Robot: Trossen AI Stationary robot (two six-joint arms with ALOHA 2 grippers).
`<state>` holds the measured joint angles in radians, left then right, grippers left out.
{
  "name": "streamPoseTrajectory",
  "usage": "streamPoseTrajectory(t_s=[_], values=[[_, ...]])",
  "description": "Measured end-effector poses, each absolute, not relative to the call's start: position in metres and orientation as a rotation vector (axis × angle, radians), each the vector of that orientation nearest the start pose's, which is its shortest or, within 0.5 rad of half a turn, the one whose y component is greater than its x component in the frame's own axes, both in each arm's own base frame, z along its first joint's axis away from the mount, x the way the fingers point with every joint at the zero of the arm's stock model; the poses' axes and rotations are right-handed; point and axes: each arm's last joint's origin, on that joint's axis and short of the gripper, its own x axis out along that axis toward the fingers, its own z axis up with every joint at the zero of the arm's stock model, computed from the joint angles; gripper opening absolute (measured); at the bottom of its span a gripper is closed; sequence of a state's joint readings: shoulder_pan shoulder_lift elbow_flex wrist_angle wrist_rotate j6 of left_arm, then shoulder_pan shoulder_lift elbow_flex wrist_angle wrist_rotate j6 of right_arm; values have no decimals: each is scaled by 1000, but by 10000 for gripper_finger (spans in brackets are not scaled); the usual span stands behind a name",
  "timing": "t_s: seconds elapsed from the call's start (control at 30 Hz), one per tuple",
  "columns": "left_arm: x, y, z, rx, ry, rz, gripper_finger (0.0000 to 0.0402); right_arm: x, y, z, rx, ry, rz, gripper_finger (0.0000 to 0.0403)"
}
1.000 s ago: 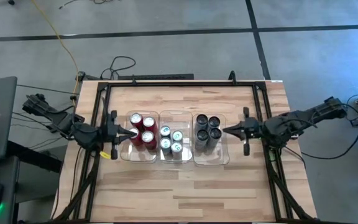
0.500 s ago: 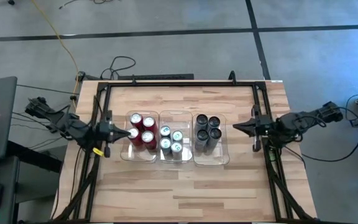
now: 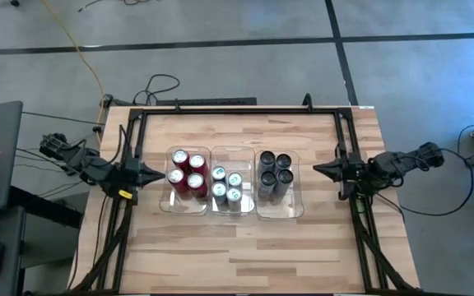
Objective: Sort soda cans
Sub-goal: Return to Home Position
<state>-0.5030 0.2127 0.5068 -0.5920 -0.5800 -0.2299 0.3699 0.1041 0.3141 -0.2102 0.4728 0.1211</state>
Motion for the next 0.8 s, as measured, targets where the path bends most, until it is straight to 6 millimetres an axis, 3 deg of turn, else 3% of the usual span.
streamPoseTrajectory(t_s=[0.33, 0.53, 0.8], values=[[75, -23, 266, -45, 166, 88, 0, 76, 16, 239, 131, -22, -96, 3], [85, -30, 252, -14, 102, 30, 0, 76, 16, 238, 137, -14, -90, 3], [90, -33, 231, -33, 148, 26, 0, 76, 17, 235, 176, 14, -51, 3]])
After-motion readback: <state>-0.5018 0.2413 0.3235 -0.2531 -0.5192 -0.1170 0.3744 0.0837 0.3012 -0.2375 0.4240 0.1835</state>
